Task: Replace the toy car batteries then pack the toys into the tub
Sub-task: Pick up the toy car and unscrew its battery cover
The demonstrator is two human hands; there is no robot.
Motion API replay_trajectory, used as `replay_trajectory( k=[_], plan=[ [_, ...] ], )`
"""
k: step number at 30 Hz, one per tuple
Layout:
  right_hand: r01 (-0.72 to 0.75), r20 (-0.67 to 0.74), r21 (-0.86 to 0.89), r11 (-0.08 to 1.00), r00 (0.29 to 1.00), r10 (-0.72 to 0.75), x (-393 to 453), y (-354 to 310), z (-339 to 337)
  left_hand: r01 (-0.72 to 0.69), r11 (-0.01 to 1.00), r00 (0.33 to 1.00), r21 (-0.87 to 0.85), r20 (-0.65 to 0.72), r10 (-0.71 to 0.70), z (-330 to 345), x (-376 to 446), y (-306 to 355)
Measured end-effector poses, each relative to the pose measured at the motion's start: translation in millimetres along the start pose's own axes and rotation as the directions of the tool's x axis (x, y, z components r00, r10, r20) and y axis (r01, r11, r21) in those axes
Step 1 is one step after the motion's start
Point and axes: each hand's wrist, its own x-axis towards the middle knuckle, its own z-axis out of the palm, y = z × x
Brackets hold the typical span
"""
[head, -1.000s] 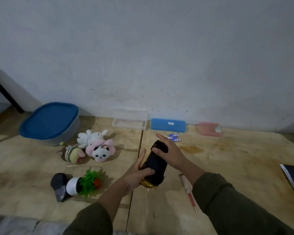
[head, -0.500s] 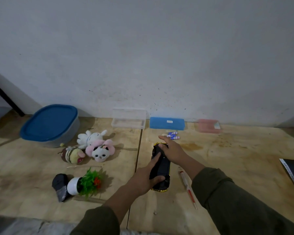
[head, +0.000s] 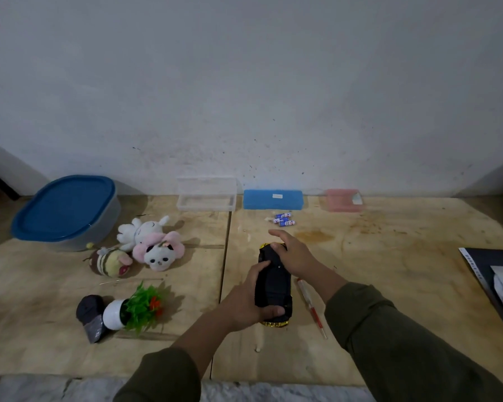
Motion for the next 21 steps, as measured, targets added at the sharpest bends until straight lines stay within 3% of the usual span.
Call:
replay_trajectory(
  k=[3, 6, 8, 10, 13, 15, 18, 21],
  plan=[
    [-0.028, -0.011, 0.037, 0.999, 1.0, 0.028, -4.2, 3.5, 2.3, 0.028, 0.985, 0.995, -0.168, 0.097, -0.011, -1.0, 1.9, -7.1],
    [-0.095, -0.148, 0.121, 0.988, 0.983, 0.112, -8.2, 15.2, 4.0, 0.026, 0.968, 0.998, -0.249, 0.066, -0.009, -2.2, 0.8, -14.1],
    [-0.175, -0.18, -0.051, 0.983, 0.97, 0.163, -14.0, 36.4, 4.3, 0.029, 0.966, 1.0, -0.256, 0.013, -0.027, -3.7, -1.2, -20.6],
    [-0.255, -0.105, -0.282, 0.925, 0.966, 0.234, -25.8, 61.4, 8.4, 0.043, 0.965, 0.999, -0.26, -0.001, -0.045, -6.1, -3.8, -27.8],
    [-0.234, -0.012, -0.459, 0.857, 0.966, 0.257, -44.0, 78.3, 19.1, 0.069, 0.966, 0.998, -0.251, 0.014, -0.068, -9.6, -5.8, -34.0],
    [-0.2, -0.022, -0.502, 0.841, 0.975, 0.219, -45.3, 73.8, 21.5, 0.078, 0.968, 0.997, -0.239, 0.013, -0.077, -11.0, -4.6, -37.0],
    [-0.239, -0.169, -0.325, 0.915, 0.967, 0.192, -31.6, 49.7, 9.2, 0.089, 0.966, 0.995, -0.244, -0.016, -0.096, -11.8, -1.7, -37.3],
    [-0.234, -0.371, 0.159, 0.959, 0.886, 0.278, -15.0, 14.9, -18.0, 0.099, 0.969, 0.993, -0.227, -0.041, -0.111, -11.8, 2.3, -35.6]
  ],
)
